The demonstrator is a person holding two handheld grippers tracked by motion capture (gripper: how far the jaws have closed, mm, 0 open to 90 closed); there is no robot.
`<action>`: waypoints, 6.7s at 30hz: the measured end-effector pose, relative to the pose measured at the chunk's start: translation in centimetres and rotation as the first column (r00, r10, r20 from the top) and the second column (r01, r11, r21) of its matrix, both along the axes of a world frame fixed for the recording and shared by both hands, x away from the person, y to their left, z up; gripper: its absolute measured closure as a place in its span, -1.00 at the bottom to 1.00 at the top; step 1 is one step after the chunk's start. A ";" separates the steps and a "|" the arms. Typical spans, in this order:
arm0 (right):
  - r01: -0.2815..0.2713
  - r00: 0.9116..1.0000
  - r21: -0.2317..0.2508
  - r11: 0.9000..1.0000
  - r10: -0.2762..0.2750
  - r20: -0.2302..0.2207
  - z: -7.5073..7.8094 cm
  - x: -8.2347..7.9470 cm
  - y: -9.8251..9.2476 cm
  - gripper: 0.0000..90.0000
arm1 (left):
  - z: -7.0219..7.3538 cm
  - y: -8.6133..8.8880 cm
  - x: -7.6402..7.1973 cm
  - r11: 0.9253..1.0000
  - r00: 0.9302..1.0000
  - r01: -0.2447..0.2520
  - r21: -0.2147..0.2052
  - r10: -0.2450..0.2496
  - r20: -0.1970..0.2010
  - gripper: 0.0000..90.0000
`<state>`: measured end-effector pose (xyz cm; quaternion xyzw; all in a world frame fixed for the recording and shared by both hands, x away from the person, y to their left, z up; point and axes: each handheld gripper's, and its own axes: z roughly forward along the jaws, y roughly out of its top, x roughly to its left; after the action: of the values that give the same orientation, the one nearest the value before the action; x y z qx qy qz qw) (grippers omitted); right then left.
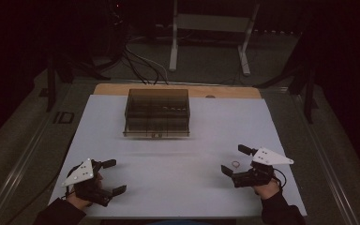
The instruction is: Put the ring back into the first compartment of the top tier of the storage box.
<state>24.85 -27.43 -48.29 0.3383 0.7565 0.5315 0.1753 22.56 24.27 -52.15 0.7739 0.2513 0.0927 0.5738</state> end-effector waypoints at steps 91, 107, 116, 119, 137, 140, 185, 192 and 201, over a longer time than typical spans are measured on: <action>0.242 0.895 -0.378 0.894 -0.356 -0.270 -6.1 3.5 -1.6 0.94 | -0.2 0.0 0.2 1.000 1.000 0.004 0.007 -0.004 -0.009 -0.98; 0.284 0.897 -0.322 0.903 -0.369 -0.243 -4.6 3.1 -2.2 0.95 | -0.2 0.1 0.2 1.000 1.000 0.004 0.005 -0.004 -0.011 -0.98; 0.273 0.903 -0.309 0.911 -0.353 -0.244 -4.2 2.8 -2.1 0.95 | -0.2 0.0 0.2 1.000 1.000 0.002 0.005 -0.002 -0.015 -0.98; 0.271 0.904 -0.310 0.911 -0.351 -0.242 -4.1 2.8 -2.1 0.95 | -0.2 -0.1 0.2 1.000 1.000 0.007 0.007 -0.007 -0.015 -0.98; 0.254 0.919 -0.312 0.916 -0.329 -0.219 -2.5 2.5 -0.9 0.95 | -0.2 -0.1 0.2 1.000 1.000 0.003 0.009 -0.003 -0.017 -0.98; 0.259 0.918 -0.304 0.917 -0.331 -0.218 -2.3 2.6 -0.9 0.95 | -0.2 -0.1 0.2 1.000 1.000 0.002 0.008 -0.002 -0.018 -0.98; 0.190 0.965 -0.287 0.939 -0.232 -0.122 2.0 5.9 4.3 0.95 | -0.2 0.1 0.1 1.000 1.000 0.003 0.006 -0.003 -0.016 -0.98; 0.175 0.972 -0.273 0.946 -0.211 -0.106 2.9 6.6 5.4 0.95 | -0.2 0.1 0.1 1.000 1.000 0.004 0.005 -0.004 -0.009 -0.98; 0.153 0.979 -0.253 0.955 -0.181 -0.094 3.8 7.2 6.9 0.95 | -0.2 0.1 0.1 1.000 1.000 0.010 0.005 -0.010 -0.016 -0.98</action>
<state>32.10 -20.50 -44.48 0.4072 0.7938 0.3969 0.2156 22.68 24.32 -52.37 0.7773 0.2517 0.0843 0.5704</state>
